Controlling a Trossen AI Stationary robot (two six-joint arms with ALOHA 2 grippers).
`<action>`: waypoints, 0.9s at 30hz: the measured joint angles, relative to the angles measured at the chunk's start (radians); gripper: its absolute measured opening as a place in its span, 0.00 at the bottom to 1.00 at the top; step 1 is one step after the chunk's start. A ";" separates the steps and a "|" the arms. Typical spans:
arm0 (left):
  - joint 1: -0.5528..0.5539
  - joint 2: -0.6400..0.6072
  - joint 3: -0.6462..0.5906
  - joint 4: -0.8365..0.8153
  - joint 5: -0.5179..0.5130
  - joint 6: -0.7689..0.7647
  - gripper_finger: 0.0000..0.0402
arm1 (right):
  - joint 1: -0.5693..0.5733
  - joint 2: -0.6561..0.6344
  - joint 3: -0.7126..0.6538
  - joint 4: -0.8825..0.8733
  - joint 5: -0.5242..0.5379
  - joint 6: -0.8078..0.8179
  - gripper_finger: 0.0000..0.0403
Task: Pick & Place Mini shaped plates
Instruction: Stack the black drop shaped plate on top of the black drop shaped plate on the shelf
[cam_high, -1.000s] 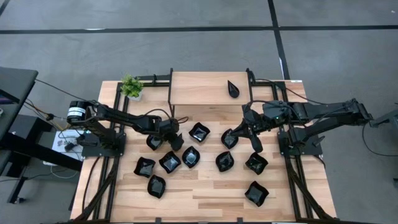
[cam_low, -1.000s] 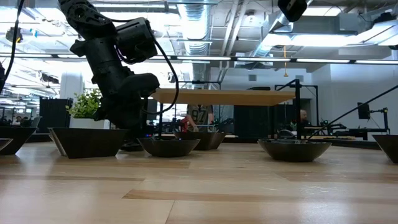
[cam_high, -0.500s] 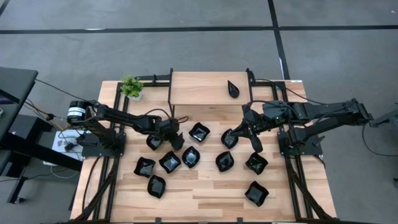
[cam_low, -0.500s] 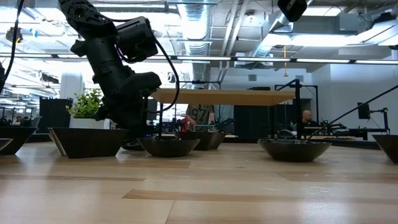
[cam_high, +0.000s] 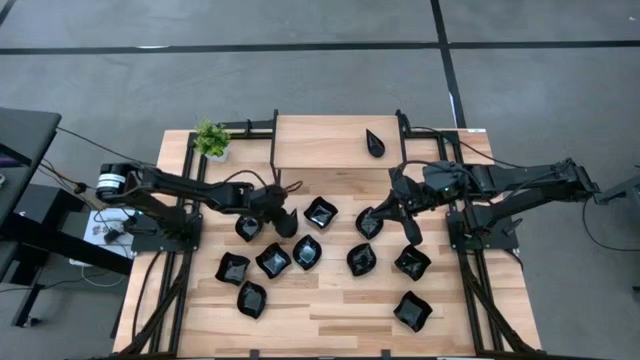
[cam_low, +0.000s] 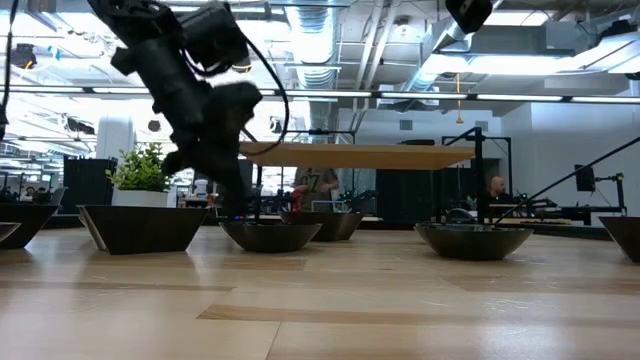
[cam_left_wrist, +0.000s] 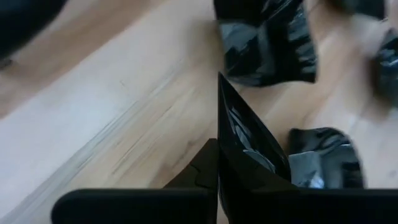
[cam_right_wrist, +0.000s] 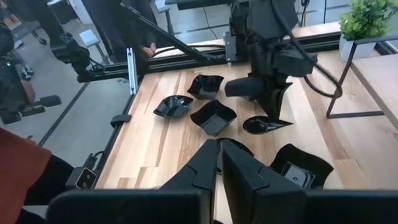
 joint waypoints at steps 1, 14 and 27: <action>0.000 -0.016 0.000 0.003 -0.001 0.001 0.02 | 0.000 0.000 0.000 0.009 0.002 0.001 0.05; -0.018 -0.206 0.000 0.033 -0.071 0.046 0.02 | 0.026 0.030 0.000 0.069 0.230 0.022 0.07; -0.032 -0.247 0.000 0.116 -0.068 0.156 0.02 | 0.139 0.287 0.085 0.147 0.384 0.211 0.00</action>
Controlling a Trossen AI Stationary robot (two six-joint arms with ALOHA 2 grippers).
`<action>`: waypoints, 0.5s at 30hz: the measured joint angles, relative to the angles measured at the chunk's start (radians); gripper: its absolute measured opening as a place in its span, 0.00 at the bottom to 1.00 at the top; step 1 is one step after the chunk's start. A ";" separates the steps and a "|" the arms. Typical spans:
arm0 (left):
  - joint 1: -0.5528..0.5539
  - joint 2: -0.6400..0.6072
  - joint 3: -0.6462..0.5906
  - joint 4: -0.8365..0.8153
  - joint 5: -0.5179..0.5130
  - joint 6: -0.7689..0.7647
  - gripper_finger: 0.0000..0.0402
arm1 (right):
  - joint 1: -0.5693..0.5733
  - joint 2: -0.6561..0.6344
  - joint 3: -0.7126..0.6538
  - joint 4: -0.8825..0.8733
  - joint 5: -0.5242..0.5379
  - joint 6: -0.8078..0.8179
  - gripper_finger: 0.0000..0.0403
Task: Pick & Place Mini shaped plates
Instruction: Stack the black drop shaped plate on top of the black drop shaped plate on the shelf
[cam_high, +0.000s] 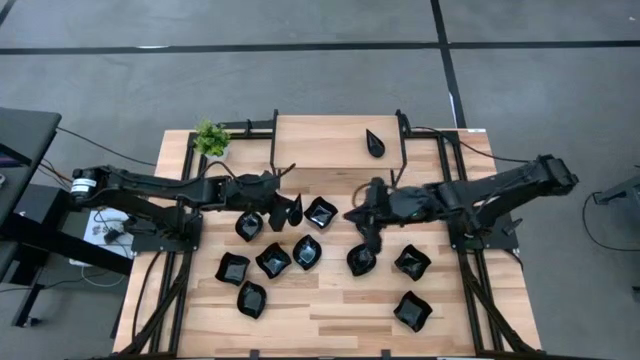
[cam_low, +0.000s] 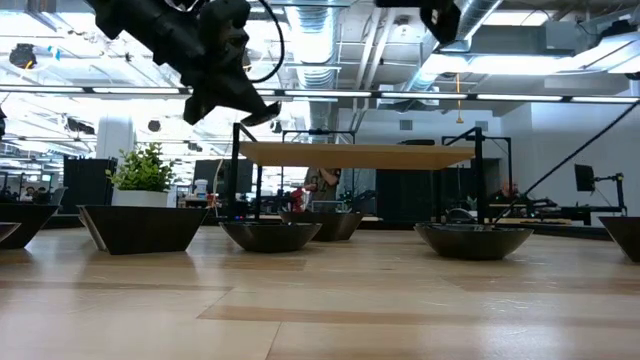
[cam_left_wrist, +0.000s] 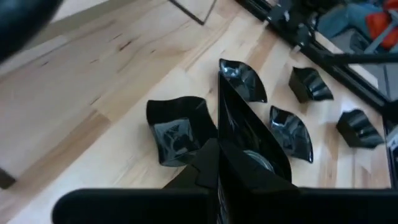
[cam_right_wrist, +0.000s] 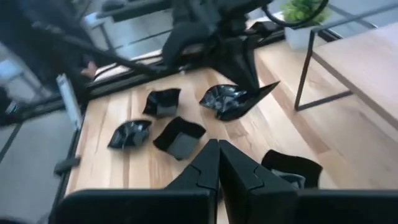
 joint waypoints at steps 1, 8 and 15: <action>-0.003 0.000 0.000 0.008 0.007 0.018 0.02 | 0.009 0.024 0.016 0.001 0.025 0.022 0.01; -0.033 0.000 0.043 0.016 0.013 0.099 0.02 | 0.034 0.195 0.157 -0.008 0.222 0.168 0.00; -0.052 0.000 0.056 0.019 -0.032 0.143 0.02 | 0.007 0.324 0.288 -0.161 0.297 0.304 0.00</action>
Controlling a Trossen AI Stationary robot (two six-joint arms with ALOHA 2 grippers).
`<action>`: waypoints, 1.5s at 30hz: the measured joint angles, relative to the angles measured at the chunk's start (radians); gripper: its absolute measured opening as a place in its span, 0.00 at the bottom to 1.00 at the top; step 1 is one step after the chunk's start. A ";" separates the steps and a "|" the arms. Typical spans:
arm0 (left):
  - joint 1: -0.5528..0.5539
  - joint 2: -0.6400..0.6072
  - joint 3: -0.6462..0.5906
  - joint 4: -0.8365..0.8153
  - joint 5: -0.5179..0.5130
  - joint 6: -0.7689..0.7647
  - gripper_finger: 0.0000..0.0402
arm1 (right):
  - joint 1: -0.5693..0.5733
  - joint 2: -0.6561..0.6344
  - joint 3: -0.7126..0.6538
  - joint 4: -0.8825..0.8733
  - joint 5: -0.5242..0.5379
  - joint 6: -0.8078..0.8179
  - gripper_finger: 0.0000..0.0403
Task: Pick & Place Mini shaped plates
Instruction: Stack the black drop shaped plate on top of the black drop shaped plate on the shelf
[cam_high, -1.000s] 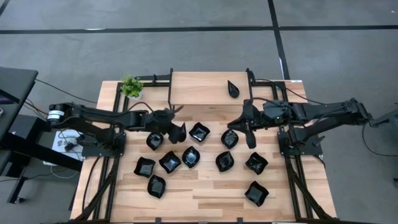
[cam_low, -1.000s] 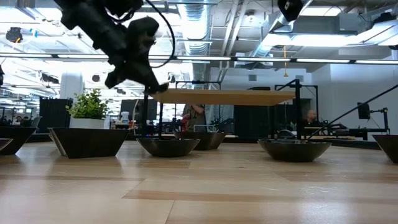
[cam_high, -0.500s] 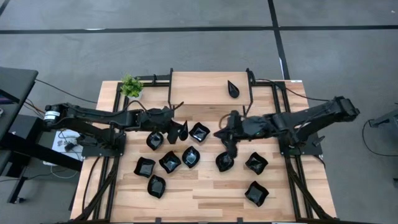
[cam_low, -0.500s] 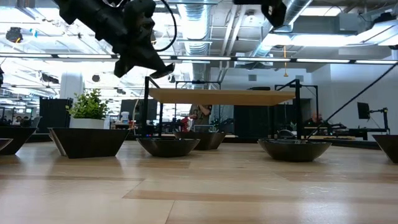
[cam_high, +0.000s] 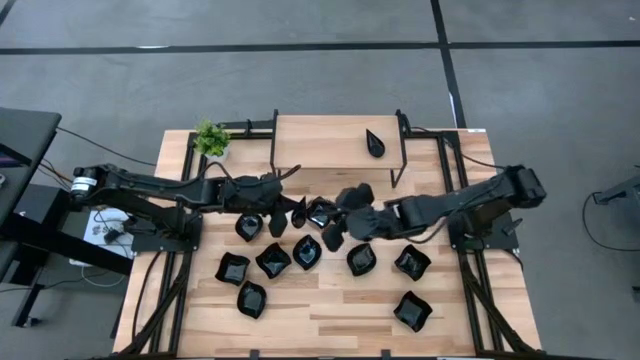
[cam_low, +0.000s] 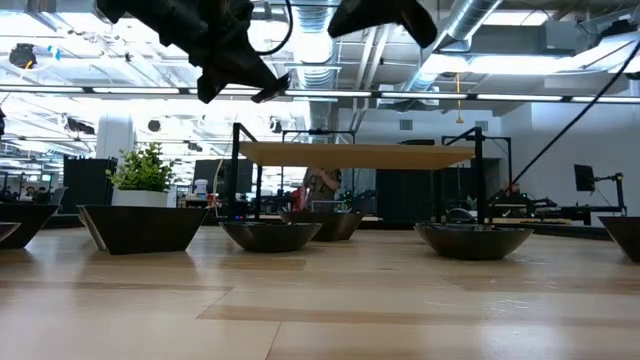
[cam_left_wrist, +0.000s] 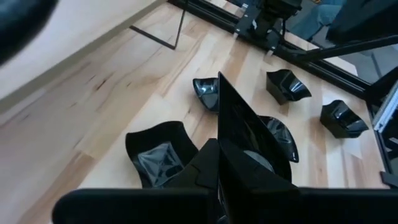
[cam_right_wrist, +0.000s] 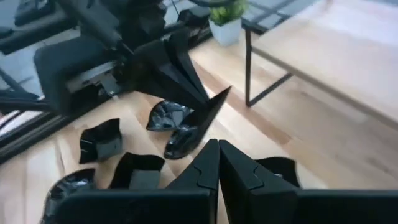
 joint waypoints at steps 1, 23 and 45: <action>0.000 0.000 0.000 0.000 -0.002 0.000 0.02 | 0.000 0.016 0.016 -0.016 0.001 0.023 0.01; -0.026 0.000 0.000 -0.006 -0.023 0.017 0.02 | -0.073 0.135 0.116 -0.016 -0.120 0.018 0.53; -0.093 -0.014 0.001 0.009 -0.004 -0.038 0.02 | -0.136 0.135 0.116 0.032 -0.320 -0.016 0.51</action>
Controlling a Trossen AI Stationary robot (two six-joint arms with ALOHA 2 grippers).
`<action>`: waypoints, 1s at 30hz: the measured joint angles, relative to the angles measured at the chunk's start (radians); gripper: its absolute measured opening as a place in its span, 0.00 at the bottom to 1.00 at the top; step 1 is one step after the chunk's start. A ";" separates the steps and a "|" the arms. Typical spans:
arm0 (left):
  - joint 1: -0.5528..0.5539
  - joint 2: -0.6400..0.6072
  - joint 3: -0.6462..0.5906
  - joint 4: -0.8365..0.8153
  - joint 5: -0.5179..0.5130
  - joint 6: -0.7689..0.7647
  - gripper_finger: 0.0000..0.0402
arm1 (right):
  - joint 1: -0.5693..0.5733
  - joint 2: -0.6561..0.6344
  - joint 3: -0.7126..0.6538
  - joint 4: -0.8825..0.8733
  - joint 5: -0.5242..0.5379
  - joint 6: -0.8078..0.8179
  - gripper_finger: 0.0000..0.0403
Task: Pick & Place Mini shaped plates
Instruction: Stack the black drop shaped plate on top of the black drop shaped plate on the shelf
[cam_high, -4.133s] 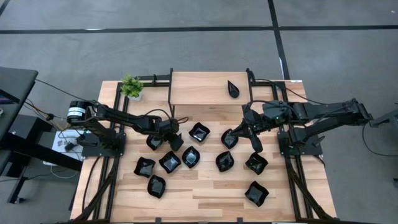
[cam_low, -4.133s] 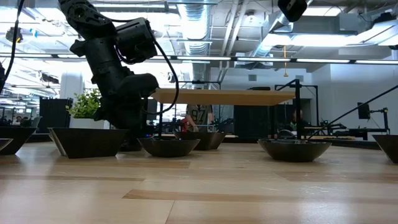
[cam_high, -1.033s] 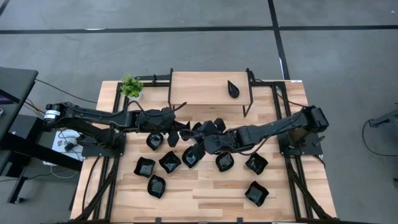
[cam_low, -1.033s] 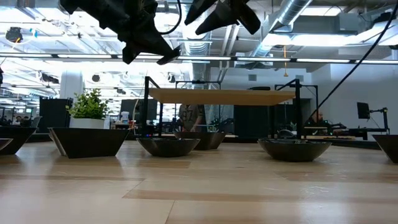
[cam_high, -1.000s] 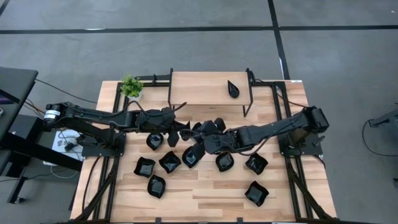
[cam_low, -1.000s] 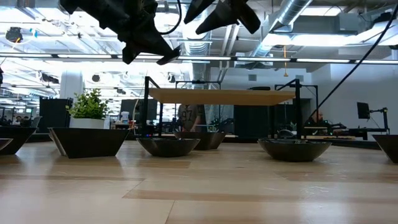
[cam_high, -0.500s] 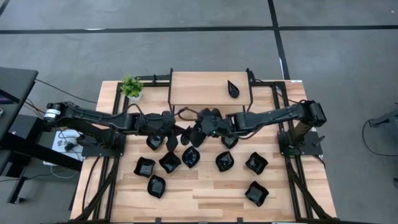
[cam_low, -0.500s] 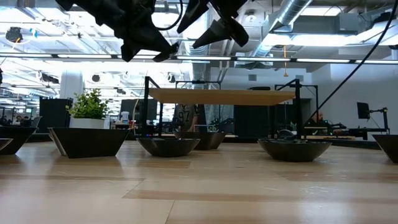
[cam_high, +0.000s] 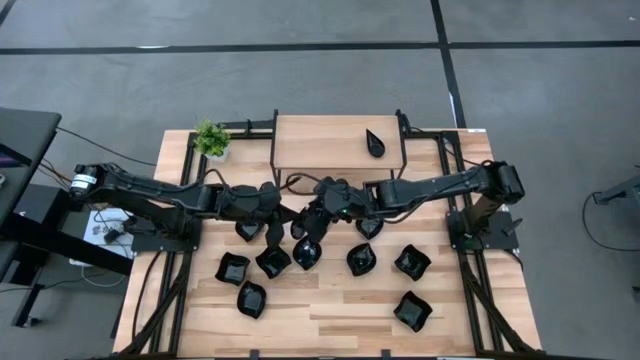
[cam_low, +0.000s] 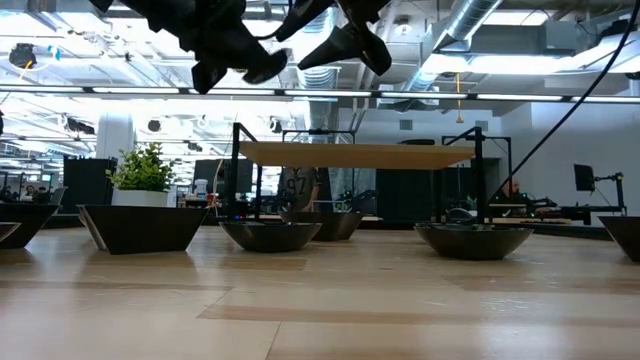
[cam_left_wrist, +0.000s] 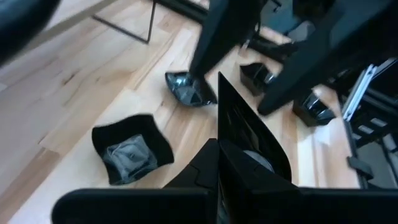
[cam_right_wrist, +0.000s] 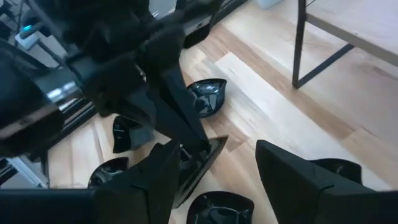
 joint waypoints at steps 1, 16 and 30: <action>0.000 -0.007 0.000 0.001 0.000 -0.002 0.02 | 0.000 0.000 0.000 0.000 0.000 0.001 0.51; 0.000 -0.057 0.000 0.012 0.006 -0.066 0.02 | 0.000 0.000 0.000 0.121 -0.050 0.007 0.44; 0.000 -0.057 0.000 0.012 -0.002 -0.086 0.02 | -0.001 0.000 0.000 0.120 -0.050 0.058 0.35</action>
